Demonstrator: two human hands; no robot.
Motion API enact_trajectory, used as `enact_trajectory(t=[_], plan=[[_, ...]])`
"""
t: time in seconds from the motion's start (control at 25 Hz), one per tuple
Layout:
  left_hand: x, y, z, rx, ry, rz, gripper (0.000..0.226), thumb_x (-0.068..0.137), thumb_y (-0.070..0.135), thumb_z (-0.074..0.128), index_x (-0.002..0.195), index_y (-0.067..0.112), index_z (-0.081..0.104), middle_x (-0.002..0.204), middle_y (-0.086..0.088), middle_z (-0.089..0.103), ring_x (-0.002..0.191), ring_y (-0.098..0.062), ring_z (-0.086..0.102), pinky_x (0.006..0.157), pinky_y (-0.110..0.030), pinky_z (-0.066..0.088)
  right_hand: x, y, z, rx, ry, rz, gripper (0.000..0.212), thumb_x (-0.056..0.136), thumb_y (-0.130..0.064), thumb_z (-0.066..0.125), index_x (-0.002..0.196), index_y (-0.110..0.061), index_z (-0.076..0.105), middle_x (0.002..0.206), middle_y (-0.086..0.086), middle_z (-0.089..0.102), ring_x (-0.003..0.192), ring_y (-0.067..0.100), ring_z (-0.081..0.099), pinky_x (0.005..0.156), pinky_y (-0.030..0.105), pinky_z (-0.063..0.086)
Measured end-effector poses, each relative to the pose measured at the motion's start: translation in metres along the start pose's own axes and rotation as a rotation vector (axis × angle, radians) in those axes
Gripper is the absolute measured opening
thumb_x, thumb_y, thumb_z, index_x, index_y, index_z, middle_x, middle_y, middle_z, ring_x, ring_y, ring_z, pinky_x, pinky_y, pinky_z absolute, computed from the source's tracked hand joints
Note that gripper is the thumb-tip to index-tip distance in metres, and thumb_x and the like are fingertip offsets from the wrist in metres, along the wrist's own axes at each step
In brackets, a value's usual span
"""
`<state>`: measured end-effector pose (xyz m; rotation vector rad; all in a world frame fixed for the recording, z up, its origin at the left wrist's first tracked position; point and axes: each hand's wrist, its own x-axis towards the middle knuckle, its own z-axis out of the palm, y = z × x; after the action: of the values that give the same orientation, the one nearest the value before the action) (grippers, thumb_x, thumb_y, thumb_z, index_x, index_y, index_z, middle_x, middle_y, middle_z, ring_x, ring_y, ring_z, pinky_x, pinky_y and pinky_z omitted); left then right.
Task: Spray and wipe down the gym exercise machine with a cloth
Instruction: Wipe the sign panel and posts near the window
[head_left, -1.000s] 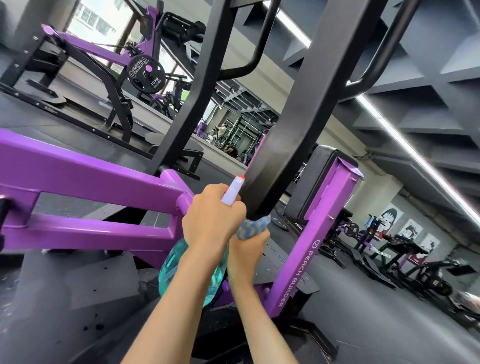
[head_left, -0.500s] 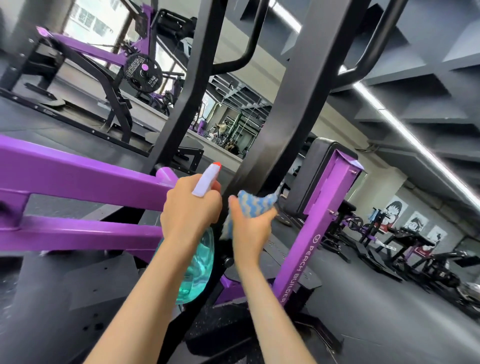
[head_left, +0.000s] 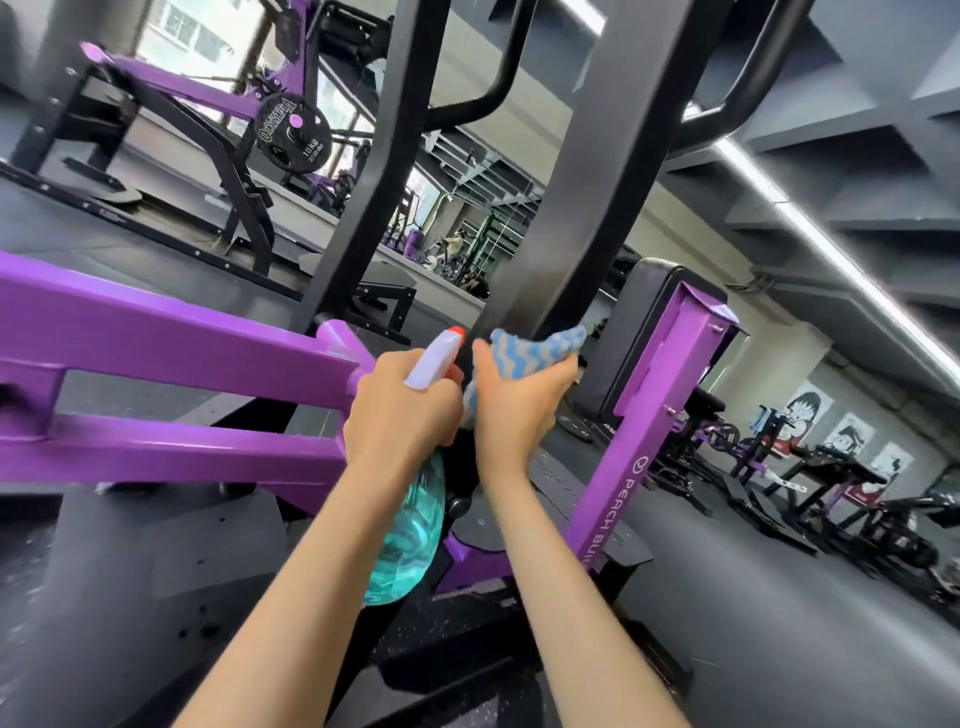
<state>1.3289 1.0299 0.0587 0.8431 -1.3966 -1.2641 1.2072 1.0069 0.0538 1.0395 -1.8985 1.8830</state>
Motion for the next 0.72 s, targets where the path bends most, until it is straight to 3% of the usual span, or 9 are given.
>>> enact_trajectory(t=[0.12, 0.2, 0.28, 0.32, 0.36, 0.48, 0.56, 0.64, 0.72], plan=[[0.001, 0.003, -0.004, 0.046, 0.066, -0.020, 0.014, 0.076, 0.028, 0.049, 0.067, 0.022, 0.058, 0.073, -0.005, 0.063, 0.083, -0.035, 0.056, 0.081, -0.038, 0.048, -0.051, 0.038, -0.014, 0.034, -0.230, 0.073, 0.103, 0.071, -0.035, 0.075, 0.150, -0.017, 0.011, 0.149, 0.005, 0.029, 0.135, 0.019, 0.035, 0.110, 0.037, 0.034], [0.003, 0.013, -0.008, 0.062, 0.099, -0.001, 0.016, 0.082, 0.022, 0.051, 0.067, 0.020, 0.056, 0.076, -0.006, 0.061, 0.085, -0.035, 0.054, 0.083, -0.037, 0.047, -0.046, 0.027, -0.028, 0.116, -0.207, 0.005, 0.091, 0.082, -0.021, 0.073, 0.150, -0.020, 0.013, 0.151, -0.001, 0.027, 0.137, 0.012, 0.032, 0.108, 0.019, 0.033], [0.005, 0.020, -0.013, 0.058, 0.129, 0.028, 0.011, 0.082, 0.018, 0.051, 0.078, 0.018, 0.062, 0.082, -0.008, 0.062, 0.089, -0.037, 0.054, 0.082, -0.037, 0.046, -0.024, -0.009, -0.037, 0.174, -0.099, -0.241, 0.079, 0.087, -0.014, 0.067, 0.149, -0.018, 0.019, 0.146, -0.009, 0.030, 0.133, 0.005, 0.033, 0.095, -0.001, 0.029], [0.007, 0.022, -0.017, 0.052, 0.139, 0.033, 0.012, 0.082, 0.016, 0.052, 0.085, 0.017, 0.064, 0.086, -0.007, 0.063, 0.090, -0.037, 0.053, 0.080, -0.036, 0.045, -0.012, -0.028, -0.037, 0.144, -0.108, -0.428, 0.073, 0.088, -0.011, 0.066, 0.148, -0.017, 0.023, 0.144, -0.009, 0.033, 0.133, 0.004, 0.033, 0.097, 0.001, 0.027], [0.008, 0.024, -0.018, 0.052, 0.149, 0.037, 0.014, 0.081, 0.014, 0.052, 0.089, 0.017, 0.064, 0.087, -0.006, 0.061, 0.089, -0.036, 0.051, 0.077, -0.035, 0.042, 0.000, -0.043, -0.033, 0.007, -0.168, -0.650, 0.070, 0.087, -0.009, 0.065, 0.146, -0.017, 0.028, 0.144, -0.006, 0.038, 0.135, 0.007, 0.035, 0.106, 0.010, 0.026], [0.004, 0.025, -0.016, 0.116, 0.214, 0.056, 0.012, 0.081, 0.013, 0.053, 0.089, 0.016, 0.061, 0.075, -0.003, 0.051, 0.083, -0.035, 0.045, 0.071, -0.033, 0.036, 0.041, -0.045, -0.008, -0.968, -0.333, -1.328, 0.061, 0.081, -0.027, 0.065, 0.138, -0.016, 0.046, 0.137, 0.002, 0.053, 0.136, 0.027, 0.038, 0.117, 0.050, -0.001], [-0.003, 0.027, -0.011, 0.155, 0.238, 0.079, 0.012, 0.082, 0.014, 0.051, 0.089, 0.015, 0.061, 0.073, -0.001, 0.049, 0.081, -0.034, 0.045, 0.071, -0.034, 0.035, 0.051, -0.042, -0.007, -1.428, -0.514, -1.315, 0.064, 0.089, -0.050, 0.037, 0.146, -0.020, 0.035, 0.146, 0.002, 0.043, 0.143, 0.032, 0.021, 0.112, 0.053, -0.017], [-0.006, 0.030, -0.009, 0.143, 0.228, 0.088, 0.011, 0.082, 0.014, 0.050, 0.087, 0.015, 0.060, 0.077, -0.003, 0.051, 0.082, -0.034, 0.045, 0.071, -0.034, 0.035, 0.045, -0.038, -0.010, -1.535, -0.677, -1.267, 0.083, 0.080, -0.062, 0.004, 0.151, -0.023, 0.023, 0.156, 0.002, 0.026, 0.146, 0.032, 0.006, 0.114, 0.053, -0.010], [-0.011, 0.037, -0.010, 0.110, 0.223, 0.089, 0.014, 0.081, 0.011, 0.049, 0.089, 0.014, 0.061, 0.080, -0.004, 0.055, 0.084, -0.034, 0.046, 0.069, -0.033, 0.034, 0.040, -0.039, -0.016, -1.523, -0.781, -1.367, 0.082, 0.080, -0.064, 0.011, 0.149, -0.023, 0.030, 0.154, 0.001, 0.031, 0.145, 0.029, 0.013, 0.117, 0.052, 0.002]])
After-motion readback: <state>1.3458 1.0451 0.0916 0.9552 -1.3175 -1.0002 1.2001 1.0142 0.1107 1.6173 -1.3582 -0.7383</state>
